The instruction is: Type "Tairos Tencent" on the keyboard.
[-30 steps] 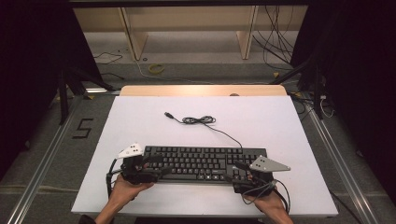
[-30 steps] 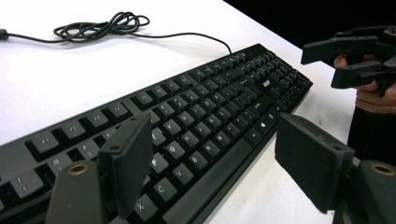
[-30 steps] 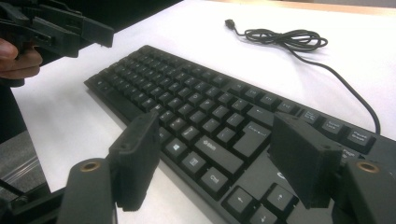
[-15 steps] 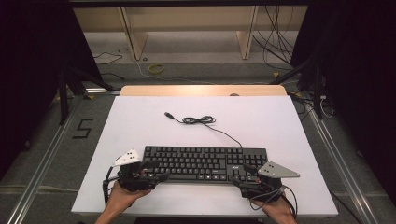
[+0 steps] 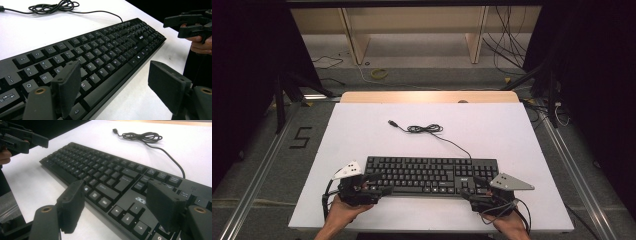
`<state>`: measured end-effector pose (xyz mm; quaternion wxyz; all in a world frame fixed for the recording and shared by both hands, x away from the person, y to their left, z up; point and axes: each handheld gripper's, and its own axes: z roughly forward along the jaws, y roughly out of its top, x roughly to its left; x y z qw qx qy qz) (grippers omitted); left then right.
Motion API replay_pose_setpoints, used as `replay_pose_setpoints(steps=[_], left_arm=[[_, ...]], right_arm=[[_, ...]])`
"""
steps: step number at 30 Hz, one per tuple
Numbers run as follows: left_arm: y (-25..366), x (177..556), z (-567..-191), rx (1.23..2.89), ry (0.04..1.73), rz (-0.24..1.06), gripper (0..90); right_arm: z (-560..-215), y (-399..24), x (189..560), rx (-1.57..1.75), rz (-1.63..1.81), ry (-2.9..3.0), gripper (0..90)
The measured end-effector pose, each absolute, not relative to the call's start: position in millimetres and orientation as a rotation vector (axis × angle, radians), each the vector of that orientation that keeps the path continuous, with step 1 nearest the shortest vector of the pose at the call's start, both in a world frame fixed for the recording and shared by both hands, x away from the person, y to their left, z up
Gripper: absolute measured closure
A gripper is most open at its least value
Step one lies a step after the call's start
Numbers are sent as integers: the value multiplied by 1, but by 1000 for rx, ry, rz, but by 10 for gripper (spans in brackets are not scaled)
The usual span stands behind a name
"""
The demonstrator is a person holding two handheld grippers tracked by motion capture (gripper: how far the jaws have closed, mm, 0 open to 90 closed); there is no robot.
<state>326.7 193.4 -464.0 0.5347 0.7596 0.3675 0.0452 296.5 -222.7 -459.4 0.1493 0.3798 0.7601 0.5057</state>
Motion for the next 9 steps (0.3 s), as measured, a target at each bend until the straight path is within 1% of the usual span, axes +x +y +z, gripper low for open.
replay_pose_setpoints(steps=[9], left_arm=[[194,327,-464,1802,881,112,263]], right_arm=[[-459,-223,297,1093,1450,2180,323]])
